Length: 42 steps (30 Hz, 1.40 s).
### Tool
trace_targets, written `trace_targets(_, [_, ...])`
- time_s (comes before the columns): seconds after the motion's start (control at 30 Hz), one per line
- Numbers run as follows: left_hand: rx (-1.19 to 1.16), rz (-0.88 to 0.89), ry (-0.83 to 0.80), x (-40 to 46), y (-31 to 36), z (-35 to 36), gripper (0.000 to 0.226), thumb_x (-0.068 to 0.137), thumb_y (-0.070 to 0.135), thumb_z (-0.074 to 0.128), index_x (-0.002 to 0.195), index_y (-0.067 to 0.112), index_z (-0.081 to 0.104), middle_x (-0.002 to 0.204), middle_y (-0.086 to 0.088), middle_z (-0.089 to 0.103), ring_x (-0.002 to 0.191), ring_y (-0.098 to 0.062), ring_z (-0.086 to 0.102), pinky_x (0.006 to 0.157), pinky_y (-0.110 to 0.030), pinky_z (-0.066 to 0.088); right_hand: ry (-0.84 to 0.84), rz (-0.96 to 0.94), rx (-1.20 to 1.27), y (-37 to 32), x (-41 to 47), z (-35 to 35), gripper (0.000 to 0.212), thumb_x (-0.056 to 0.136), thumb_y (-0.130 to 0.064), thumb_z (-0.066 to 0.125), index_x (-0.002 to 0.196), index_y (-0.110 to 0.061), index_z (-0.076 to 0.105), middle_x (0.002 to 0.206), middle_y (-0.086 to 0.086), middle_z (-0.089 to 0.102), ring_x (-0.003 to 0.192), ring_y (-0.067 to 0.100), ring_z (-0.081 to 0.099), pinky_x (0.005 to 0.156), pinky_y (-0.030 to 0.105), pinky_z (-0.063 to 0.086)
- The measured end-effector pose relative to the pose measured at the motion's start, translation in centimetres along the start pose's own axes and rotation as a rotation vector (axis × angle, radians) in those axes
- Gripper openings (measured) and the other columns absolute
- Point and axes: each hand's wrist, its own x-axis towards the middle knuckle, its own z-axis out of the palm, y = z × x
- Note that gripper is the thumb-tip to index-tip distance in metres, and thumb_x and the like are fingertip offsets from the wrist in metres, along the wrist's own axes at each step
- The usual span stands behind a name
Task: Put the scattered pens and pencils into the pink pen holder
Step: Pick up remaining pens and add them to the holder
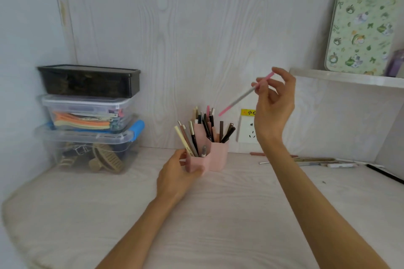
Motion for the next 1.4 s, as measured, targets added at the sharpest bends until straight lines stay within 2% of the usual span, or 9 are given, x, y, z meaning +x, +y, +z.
trace_targets(0.13, [0.013,0.029,0.007,-0.1,-0.1,0.0,0.048,0.068,0.042,0.074,0.111,0.033,0.054,0.104,0.015,0.063,0.096,-0.008,0.058,0.073,-0.023,0.039,-0.038,0.018,-0.034,0.7,0.3,3.3,0.019,0.093,-0.010,0.052,0.111,-0.017,0.051,0.086,-0.005,0.066,0.085,0.012,0.069,0.079,0.024,0.057])
trace_targets(0.3, [0.080,0.074,0.101,-0.5,0.0,0.0,0.060,0.067,0.044,0.076,0.116,0.028,0.044,0.103,0.017,0.051,0.094,-0.009,0.053,0.070,-0.024,0.039,-0.566,0.195,-0.381,3.6,-0.6,4.6,0.016,0.089,-0.011,0.058,0.104,-0.017,0.057,0.087,0.005,0.071,0.079,0.020,0.069,0.077,0.040,0.057])
trace_targets(0.43, [0.178,0.190,0.257,-1.1,0.4,-0.3,0.040,0.065,0.038,0.076,0.085,0.028,0.043,0.078,0.015,0.050,0.066,-0.004,0.047,0.051,-0.018,0.030,-0.778,-0.066,-0.722,5.7,-1.8,3.5,0.021,0.092,-0.030,0.054,0.107,-0.025,0.068,0.105,-0.005,0.070,0.111,0.019,0.053,0.094,0.034,0.042])
trace_targets(0.57, [0.283,0.304,0.192,-1.5,0.9,-0.2,0.025,0.076,0.046,0.066,0.068,0.032,0.047,0.061,0.017,0.051,0.055,0.003,0.047,0.049,-0.013,0.026,-0.840,-0.075,-0.673,5.8,-1.3,2.3,0.030,0.097,-0.033,0.042,0.119,-0.030,0.062,0.129,-0.005,0.054,0.123,0.015,0.037,0.100,0.032,0.029])
trace_targets(0.73, [0.347,0.464,0.094,-1.8,0.8,0.1,0.010,0.080,0.041,0.065,0.086,0.034,0.063,0.072,0.021,0.055,0.059,0.001,0.050,0.054,-0.009,0.035,-0.669,0.160,-0.609,7.4,0.1,-4.9,0.030,0.099,-0.028,0.038,0.116,-0.022,0.062,0.111,-0.006,0.062,0.105,0.012,0.052,0.084,0.005,0.035])
trace_targets(0.87, [0.328,0.470,0.206,-1.4,0.9,0.1,0.027,0.081,0.030,0.066,0.107,0.036,0.063,0.084,0.022,0.054,0.070,0.001,0.050,0.054,-0.008,0.033,-0.640,0.323,-0.956,10.8,-0.8,-13.1,0.029,0.097,-0.015,0.042,0.121,-0.011,0.059,0.126,0.014,0.059,0.118,0.028,0.051,0.102,0.038,0.039])
trace_targets(1.07, [0.349,0.414,0.251,-0.9,1.1,0.8,0.040,0.080,0.026,0.065,0.118,0.034,0.056,0.079,0.021,0.052,0.066,0.001,0.048,0.053,-0.015,0.035,-0.992,0.418,-1.259,12.8,-2.4,-16.7,0.048,0.100,-0.021,0.026,0.147,-0.020,0.020,0.157,-0.001,0.018,0.144,0.017,0.014,0.117,0.040,0.013])
trace_targets(1.27, [0.344,0.280,0.287,-0.3,1.6,1.0,0.044,0.080,0.048,0.059,0.122,0.037,0.050,0.074,0.019,0.053,0.066,-0.009,0.052,0.058,-0.025,0.038,-1.038,0.159,-1.200,11.6,-3.8,-14.0,0.035,0.093,-0.016,0.041,0.124,-0.021,0.057,0.127,0.008,0.055,0.122,0.026,0.044,0.098,0.038,0.040])
trace_targets(1.4, [0.391,0.323,0.310,-0.7,2.4,1.1,0.031,0.082,0.042,0.060,0.112,0.037,0.055,0.066,0.017,0.051,0.059,-0.006,0.049,0.053,-0.024,0.035,-0.981,0.170,-1.025,10.6,-4.2,-13.0,0.024,0.091,-0.023,0.052,0.109,-0.024,0.068,0.111,0.002,0.064,0.108,0.021,0.055,0.087,0.032,0.044])
